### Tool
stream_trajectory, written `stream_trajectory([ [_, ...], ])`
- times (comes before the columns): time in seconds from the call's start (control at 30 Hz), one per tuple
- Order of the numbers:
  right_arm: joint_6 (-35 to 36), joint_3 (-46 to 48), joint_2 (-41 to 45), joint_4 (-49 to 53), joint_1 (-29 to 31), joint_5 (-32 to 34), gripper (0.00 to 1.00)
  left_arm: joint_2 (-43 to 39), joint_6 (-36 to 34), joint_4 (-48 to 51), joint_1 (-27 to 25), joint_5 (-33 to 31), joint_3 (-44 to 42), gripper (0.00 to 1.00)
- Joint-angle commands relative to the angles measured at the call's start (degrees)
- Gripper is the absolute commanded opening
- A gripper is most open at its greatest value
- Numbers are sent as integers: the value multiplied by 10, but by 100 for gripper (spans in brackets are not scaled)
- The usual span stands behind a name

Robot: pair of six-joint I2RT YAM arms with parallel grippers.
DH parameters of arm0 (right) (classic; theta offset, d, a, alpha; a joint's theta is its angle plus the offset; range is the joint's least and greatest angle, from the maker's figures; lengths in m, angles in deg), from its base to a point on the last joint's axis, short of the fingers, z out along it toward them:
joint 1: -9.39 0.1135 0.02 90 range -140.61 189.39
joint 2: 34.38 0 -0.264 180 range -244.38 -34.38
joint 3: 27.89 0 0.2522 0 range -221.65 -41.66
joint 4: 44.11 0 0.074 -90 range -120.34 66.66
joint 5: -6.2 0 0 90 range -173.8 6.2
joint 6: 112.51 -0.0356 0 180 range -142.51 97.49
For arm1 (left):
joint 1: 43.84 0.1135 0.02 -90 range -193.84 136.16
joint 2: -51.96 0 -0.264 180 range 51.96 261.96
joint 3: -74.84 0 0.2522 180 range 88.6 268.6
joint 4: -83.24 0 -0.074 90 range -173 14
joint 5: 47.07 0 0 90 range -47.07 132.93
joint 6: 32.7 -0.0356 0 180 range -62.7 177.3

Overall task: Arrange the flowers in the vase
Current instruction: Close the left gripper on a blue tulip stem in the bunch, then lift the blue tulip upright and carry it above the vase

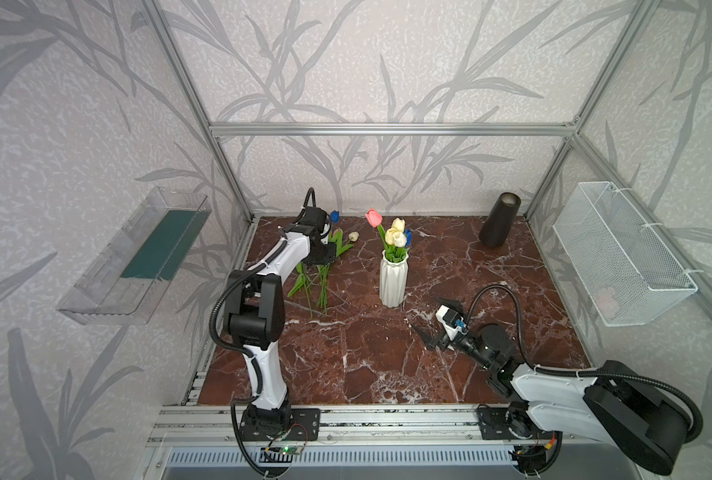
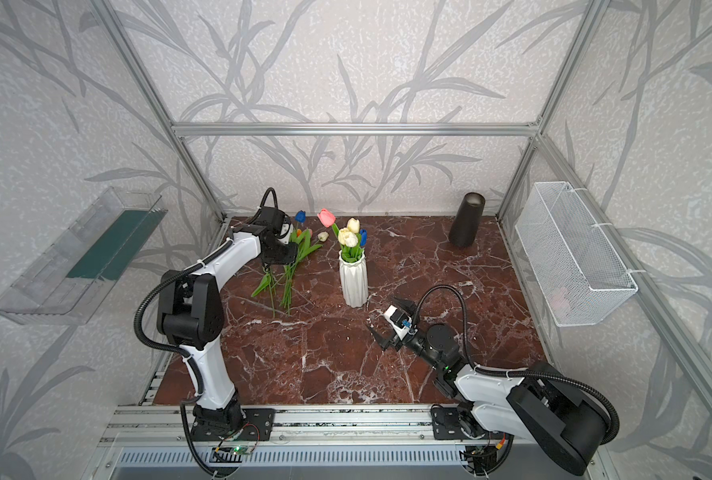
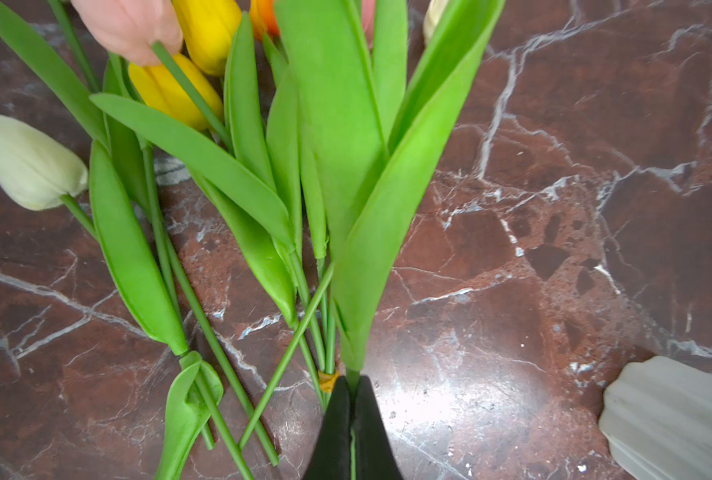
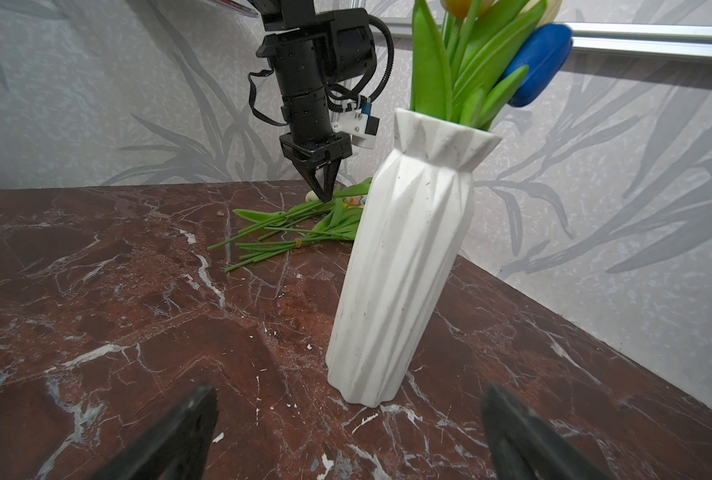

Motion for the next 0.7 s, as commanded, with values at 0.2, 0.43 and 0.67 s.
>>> stream_trajectory([
  [0.2,1,-7,9,-28,4,2,99,-303,-3,-370,-67,22,-234,0],
  [0.43,1,-8,15,-19,4,3,99,-494,-11,-757,-104,191,-455,0],
  [0.67,-16,-2,5,-47,4,18,99,-459,50,-850,-141,294,-413,0],
])
